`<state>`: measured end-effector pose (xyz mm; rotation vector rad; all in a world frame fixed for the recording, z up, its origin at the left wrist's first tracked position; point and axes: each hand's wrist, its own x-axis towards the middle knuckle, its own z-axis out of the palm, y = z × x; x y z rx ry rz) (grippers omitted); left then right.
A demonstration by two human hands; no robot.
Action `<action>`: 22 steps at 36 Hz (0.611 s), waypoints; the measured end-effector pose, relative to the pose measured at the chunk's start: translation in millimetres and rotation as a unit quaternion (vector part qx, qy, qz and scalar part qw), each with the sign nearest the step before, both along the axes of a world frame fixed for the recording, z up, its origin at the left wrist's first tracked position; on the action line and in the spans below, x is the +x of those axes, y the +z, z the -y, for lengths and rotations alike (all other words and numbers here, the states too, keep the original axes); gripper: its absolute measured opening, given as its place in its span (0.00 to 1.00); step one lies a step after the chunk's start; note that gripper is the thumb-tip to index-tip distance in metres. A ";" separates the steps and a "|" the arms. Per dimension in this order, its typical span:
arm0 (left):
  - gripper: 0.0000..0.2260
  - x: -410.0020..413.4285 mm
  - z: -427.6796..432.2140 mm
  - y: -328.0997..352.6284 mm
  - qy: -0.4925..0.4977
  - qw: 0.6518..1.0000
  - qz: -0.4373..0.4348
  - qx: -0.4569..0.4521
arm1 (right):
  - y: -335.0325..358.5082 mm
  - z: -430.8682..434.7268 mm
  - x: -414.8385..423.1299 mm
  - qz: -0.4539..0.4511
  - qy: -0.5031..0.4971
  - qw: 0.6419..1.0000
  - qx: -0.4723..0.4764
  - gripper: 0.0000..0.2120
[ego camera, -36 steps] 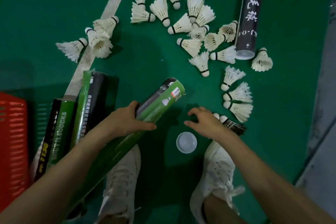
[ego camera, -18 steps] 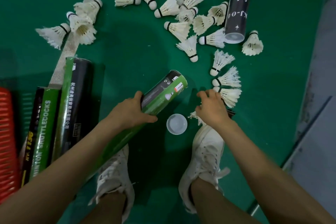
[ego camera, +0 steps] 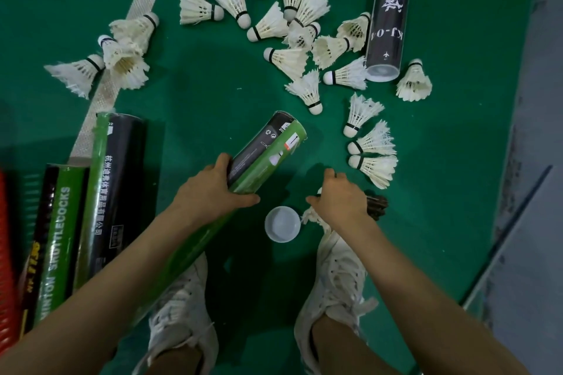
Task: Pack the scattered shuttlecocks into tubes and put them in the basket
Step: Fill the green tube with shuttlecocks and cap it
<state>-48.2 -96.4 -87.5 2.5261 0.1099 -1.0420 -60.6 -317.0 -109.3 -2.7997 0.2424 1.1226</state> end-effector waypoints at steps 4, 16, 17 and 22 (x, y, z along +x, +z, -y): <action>0.33 -1.6 1.9 -0.2 -0.002 1.000 -0.005 -0.005 | -4.0 -4.7 0.1 0.018 -0.043 0.997 0.053 0.22; 0.33 7.2 -6.0 6.4 0.034 0.998 0.010 -0.045 | 14.5 -0.1 48.3 0.203 -0.491 0.728 0.433 0.06; 0.33 7.8 -5.3 8.0 0.036 0.998 0.009 -0.053 | 19.1 3.9 55.1 0.181 -0.552 0.660 0.477 0.05; 0.30 10.4 0.0 17.2 0.028 0.995 0.006 -0.099 | 31.7 23.2 77.5 0.156 -0.547 0.656 0.496 0.06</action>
